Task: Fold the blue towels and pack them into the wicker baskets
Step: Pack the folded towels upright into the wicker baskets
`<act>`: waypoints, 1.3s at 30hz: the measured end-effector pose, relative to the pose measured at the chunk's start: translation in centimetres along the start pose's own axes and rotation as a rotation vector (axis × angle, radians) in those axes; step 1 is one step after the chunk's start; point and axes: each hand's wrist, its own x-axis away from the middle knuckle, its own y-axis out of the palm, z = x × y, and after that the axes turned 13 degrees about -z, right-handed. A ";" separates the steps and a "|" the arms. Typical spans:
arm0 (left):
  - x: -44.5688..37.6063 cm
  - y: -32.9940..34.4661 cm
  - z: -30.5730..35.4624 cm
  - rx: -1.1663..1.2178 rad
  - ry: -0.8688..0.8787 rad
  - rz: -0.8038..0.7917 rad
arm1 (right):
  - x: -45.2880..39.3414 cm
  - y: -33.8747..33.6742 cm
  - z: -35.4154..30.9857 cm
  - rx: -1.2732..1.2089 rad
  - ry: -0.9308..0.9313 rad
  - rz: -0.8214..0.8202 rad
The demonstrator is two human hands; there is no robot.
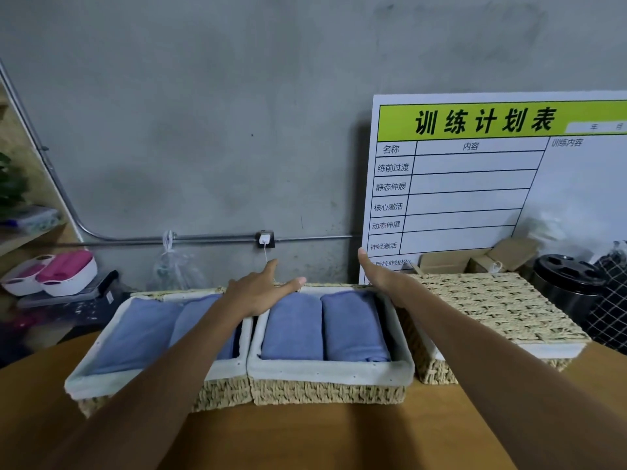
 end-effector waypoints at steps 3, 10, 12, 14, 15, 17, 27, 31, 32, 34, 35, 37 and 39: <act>0.8 -0.2 0.4 0.114 0.037 0.045 | 0.3 -0.1 -0.9 -0.081 0.012 0.031; 3.3 -0.9 1.8 0.343 0.162 0.167 | 3.1 -1.5 -1.6 -0.385 -0.217 0.103; 4.5 -1.1 2.3 0.388 0.176 0.212 | 4.7 -1.7 -1.9 -0.462 -0.293 0.097; 5.5 -1.2 2.5 0.436 0.191 0.245 | 5.9 -1.8 -1.6 -0.490 -0.351 0.085; 6.1 -1.3 2.5 0.466 0.203 0.256 | 6.4 -1.8 -1.5 -0.486 -0.372 0.086; 7.1 -1.3 2.4 0.556 0.232 0.253 | 7.4 -1.5 -1.3 -0.495 -0.386 0.089; 12.7 1.3 -1.1 0.819 0.346 0.138 | 14.4 0.8 2.7 -0.429 -0.341 0.025; 13.8 3.7 -1.7 0.471 0.319 0.068 | 15.4 3.5 4.5 -0.003 -0.307 0.075; 14.1 3.8 -1.4 0.392 0.310 0.070 | 15.4 4.0 4.6 0.096 -0.314 0.089; 14.2 3.8 -1.1 0.289 0.278 0.102 | 15.3 4.7 4.5 0.298 -0.293 0.132; 14.2 3.7 -1.1 0.265 0.271 0.108 | 15.3 4.8 4.3 0.395 -0.277 0.164; 14.3 3.1 -1.2 0.233 0.271 0.106 | 14.5 4.7 3.8 0.559 -0.250 0.233; 14.4 1.6 -1.6 0.161 0.269 0.137 | 13.4 4.4 2.7 0.671 -0.251 0.261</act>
